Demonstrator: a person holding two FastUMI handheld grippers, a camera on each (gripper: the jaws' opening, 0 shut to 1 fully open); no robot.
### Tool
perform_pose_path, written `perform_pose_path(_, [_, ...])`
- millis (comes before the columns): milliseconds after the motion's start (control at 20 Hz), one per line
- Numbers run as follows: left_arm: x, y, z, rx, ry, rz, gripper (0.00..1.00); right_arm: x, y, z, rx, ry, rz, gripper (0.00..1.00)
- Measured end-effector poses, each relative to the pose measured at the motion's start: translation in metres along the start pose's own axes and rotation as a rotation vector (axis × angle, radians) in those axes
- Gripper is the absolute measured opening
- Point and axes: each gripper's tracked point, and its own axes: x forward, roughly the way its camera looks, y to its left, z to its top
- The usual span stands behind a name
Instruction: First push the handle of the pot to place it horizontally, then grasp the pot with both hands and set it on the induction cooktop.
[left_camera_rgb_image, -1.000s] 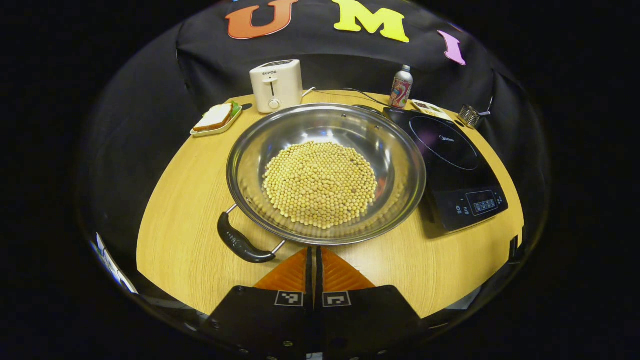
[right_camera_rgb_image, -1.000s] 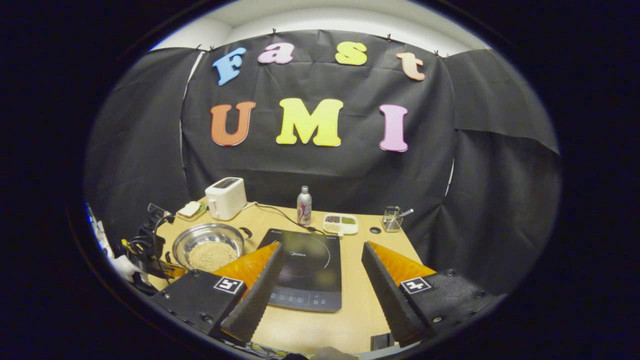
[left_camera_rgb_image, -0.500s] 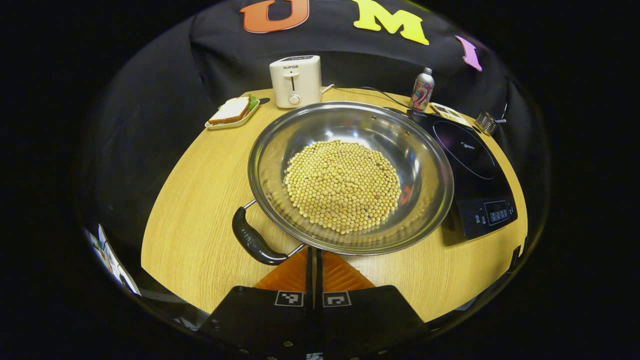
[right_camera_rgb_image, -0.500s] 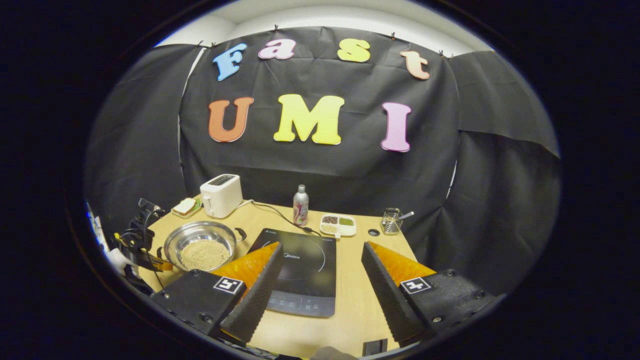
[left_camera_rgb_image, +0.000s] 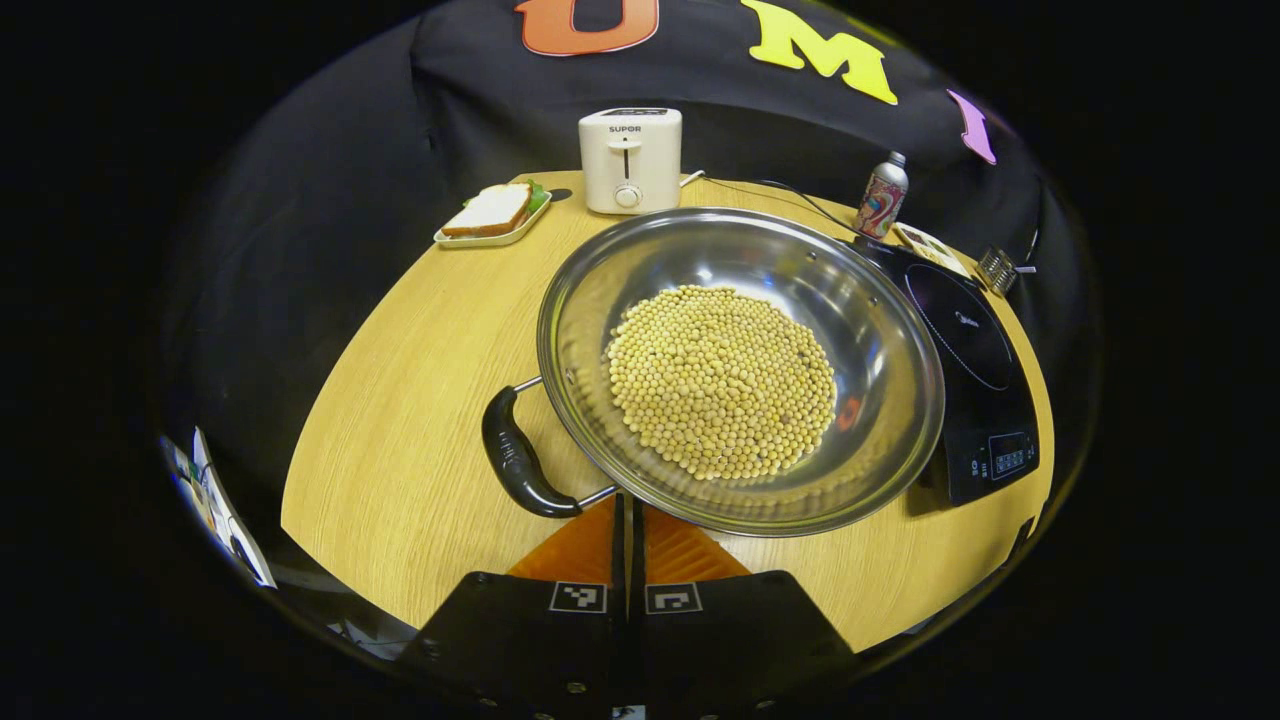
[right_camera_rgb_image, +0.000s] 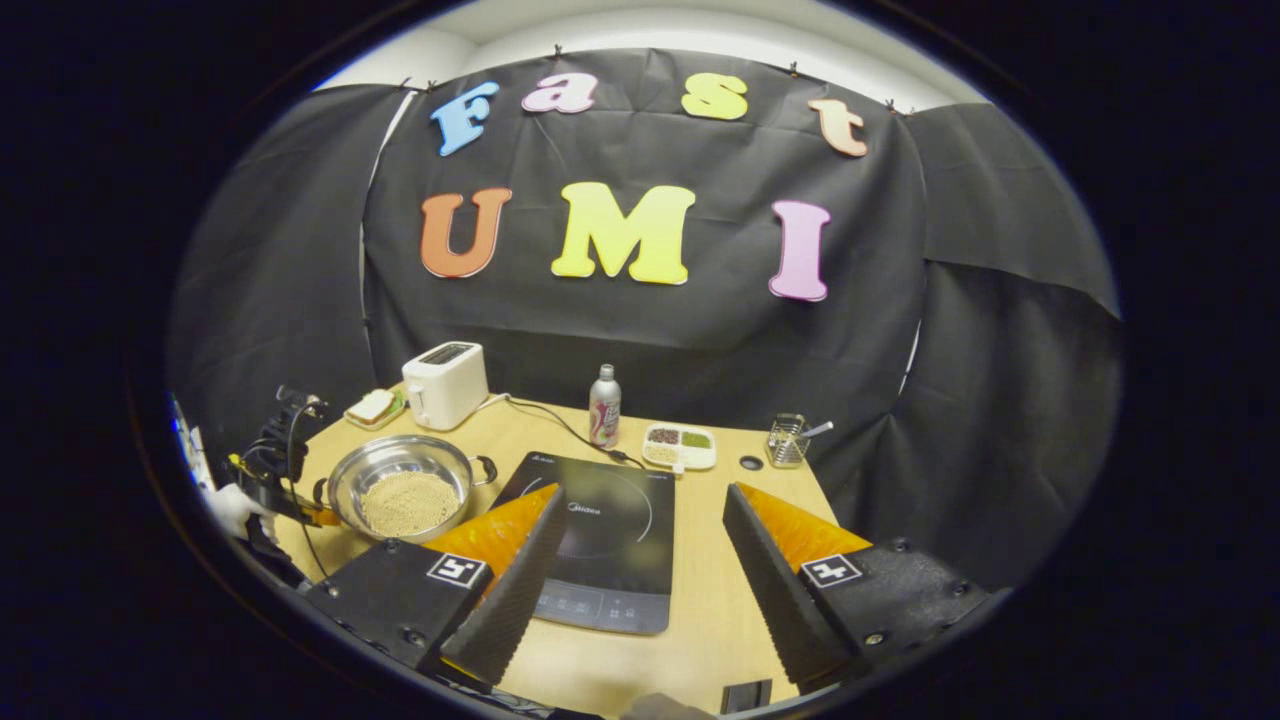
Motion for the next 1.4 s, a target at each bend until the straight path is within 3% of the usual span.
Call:
perform_pose_path(50, [0.003, 0.003, 0.002, -0.016, 0.002, 0.005, 0.10, 0.000, 0.001, 0.001, -0.005, -0.002, 0.002, 0.97])
perform_pose_path(100, [0.004, 0.005, 0.004, -0.036, 0.004, 0.007, 0.00, 0.000, 0.001, 0.002, -0.008, -0.002, 0.003, 0.97])
perform_pose_path(150, [0.006, 0.009, 0.005, -0.058, 0.006, 0.011, 0.00, 0.000, 0.001, 0.003, -0.011, -0.001, 0.004, 0.97])
perform_pose_path(200, [0.007, 0.013, 0.007, -0.077, 0.010, 0.014, 0.10, 0.001, 0.000, 0.002, -0.014, 0.001, 0.002, 0.97])
perform_pose_path(250, [0.009, 0.016, 0.010, -0.090, 0.008, 0.018, 0.00, 0.001, 0.001, 0.003, -0.016, 0.002, 0.002, 0.97])
perform_pose_path(650, [0.021, 0.033, 0.027, -0.140, 0.002, 0.038, 0.00, 0.006, 0.011, 0.011, -0.037, -0.006, 0.020, 0.99])
perform_pose_path(700, [0.021, 0.035, 0.028, -0.144, 0.001, 0.042, 0.10, 0.006, 0.012, 0.011, -0.039, -0.005, 0.022, 0.99])
perform_pose_path(750, [0.023, 0.038, 0.030, -0.151, 0.001, 0.045, 0.10, 0.007, 0.014, 0.011, -0.041, -0.003, 0.025, 1.00])
perform_pose_path(800, [0.024, 0.040, 0.032, -0.160, 0.002, 0.046, 0.00, 0.007, 0.015, 0.010, -0.043, -0.002, 0.028, 1.00])
perform_pose_path(850, [0.026, 0.041, 0.036, -0.173, 0.000, 0.049, 0.10, 0.008, 0.016, 0.011, -0.044, -0.003, 0.030, 1.00])
perform_pose_path(900, [0.028, 0.043, 0.039, -0.187, 0.000, 0.053, 0.00, 0.008, 0.016, 0.011, -0.043, -0.006, 0.030, 1.00])
perform_pose_path(950, [0.031, 0.046, 0.042, -0.200, 0.001, 0.056, 0.10, 0.009, 0.016, 0.012, -0.040, -0.003, 0.030, 1.00])
perform_pose_path(1050, [0.036, 0.052, 0.052, -0.217, -0.009, 0.071, 0.00, 0.008, 0.019, 0.011, -0.039, -0.003, 0.034, 1.00])
perform_pose_path(1100, [0.036, 0.054, 0.055, -0.220, -0.009, 0.076, 0.10, 0.009, 0.020, 0.011, -0.044, -0.001, 0.034, 1.00])
perform_pose_path(1150, [0.037, 0.056, 0.058, -0.223, -0.012, 0.081, 0.10, 0.008, 0.021, 0.011, -0.049, 0.001, 0.036, 1.00])
perform_pose_path(1200, [0.038, 0.061, 0.060, -0.225, -0.015, 0.085, 0.00, 0.006, 0.023, 0.010, -0.054, 0.003, 0.038, 1.00])
perform_pose_path(1400, [0.043, 0.069, 0.068, -0.223, -0.019, 0.093, 0.00, 0.003, 0.029, 0.006, -0.065, 0.012, 0.048, 1.00])
